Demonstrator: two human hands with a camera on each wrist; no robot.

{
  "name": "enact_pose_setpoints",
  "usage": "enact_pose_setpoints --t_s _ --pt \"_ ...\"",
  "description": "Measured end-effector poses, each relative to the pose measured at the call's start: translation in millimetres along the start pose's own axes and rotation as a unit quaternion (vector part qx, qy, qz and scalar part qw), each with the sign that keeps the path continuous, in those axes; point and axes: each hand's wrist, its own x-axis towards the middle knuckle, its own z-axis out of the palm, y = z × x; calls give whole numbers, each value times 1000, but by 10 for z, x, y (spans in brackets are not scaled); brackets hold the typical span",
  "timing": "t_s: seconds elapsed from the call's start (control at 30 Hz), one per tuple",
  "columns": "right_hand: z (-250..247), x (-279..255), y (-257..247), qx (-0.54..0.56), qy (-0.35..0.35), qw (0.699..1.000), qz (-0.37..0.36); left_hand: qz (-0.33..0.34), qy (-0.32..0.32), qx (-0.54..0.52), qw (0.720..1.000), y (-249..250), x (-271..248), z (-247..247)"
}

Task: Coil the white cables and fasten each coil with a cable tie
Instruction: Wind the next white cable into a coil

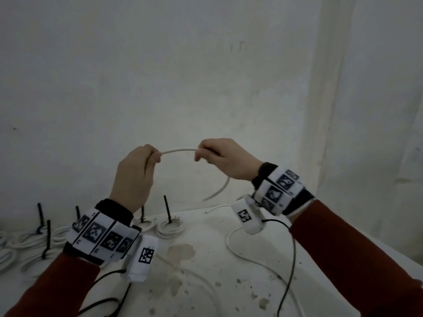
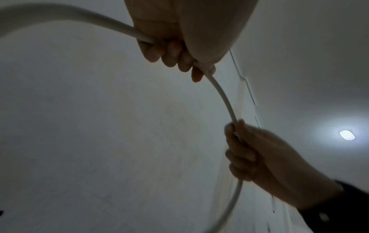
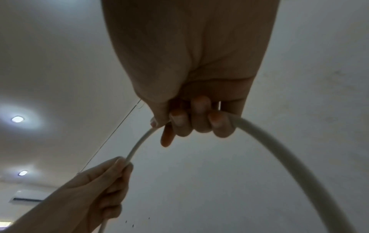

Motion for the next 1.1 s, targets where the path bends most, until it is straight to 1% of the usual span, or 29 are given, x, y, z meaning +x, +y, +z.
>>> enact_pose_setpoints --t_s 0.1,0.23,0.37,0.4,0.43,0.47,0.5,0.53,0.57,0.6,0.63,0.67,0.7,0.73,0.77,0.8,0.83,0.87,0.93,0.97,1.0,1.03,1.1 --pt "-15 -116 185 85 16 996 38 -45 32 -1 998 -154 -56 -133" --pt "15 -283 311 170 -35 980 98 -85 52 12 995 -280 -91 -191" --pt "24 -420 321 216 -36 965 142 -115 59 21 991 -352 -87 -205" --pt "32 -445 318 235 -40 959 156 -120 59 24 991 -365 -91 -194" --pt "36 -467 303 279 -45 945 167 -127 58 29 990 -382 -97 -179" --pt "37 -482 280 360 -49 916 173 -132 55 36 989 -397 -110 -157" --pt "27 -487 239 466 -49 867 171 -132 49 43 989 -395 -125 -134" --pt "6 -486 176 572 -46 805 155 -124 39 45 990 -377 -143 -102" --pt "-17 -480 112 652 -28 747 128 -109 25 42 993 -326 -166 -71" --pt "-35 -461 55 705 2 702 95 -87 9 37 996 -260 -200 -30" --pt "-53 -435 -11 738 37 671 59 -62 -12 27 998 -175 -242 9" --pt "-71 -403 -76 756 72 650 24 -46 -35 10 998 -90 -293 55" --pt "-88 -362 -141 766 106 634 -6 -46 -60 -12 997 -14 -355 96" --pt "-97 -318 -180 766 143 626 -26 -59 -85 -38 994 45 -424 135" --pt "-101 -276 -216 757 178 628 -37 -77 -106 -60 990 88 -493 171" --pt "-97 -240 -234 737 212 641 -38 -91 -123 -73 986 116 -563 207" --pt "-84 -210 -243 709 239 662 -35 -96 -136 -71 983 147 -624 231" --pt "-61 -183 -240 669 262 694 -33 -89 -146 -62 983 181 -676 250" --pt "3 -136 -231 556 294 776 -43 -59 -174 -40 982 285 -748 270" --pt "45 -119 -226 498 296 813 -54 -47 -193 -33 980 347 -771 265" --pt "92 -106 -217 453 288 841 -65 -37 -210 -28 977 408 -792 251" --pt "127 -100 -216 428 273 858 -74 -30 -226 -24 973 456 -810 237" --pt "161 -126 -230 421 239 873 -63 -34 -254 -14 967 524 -823 215"
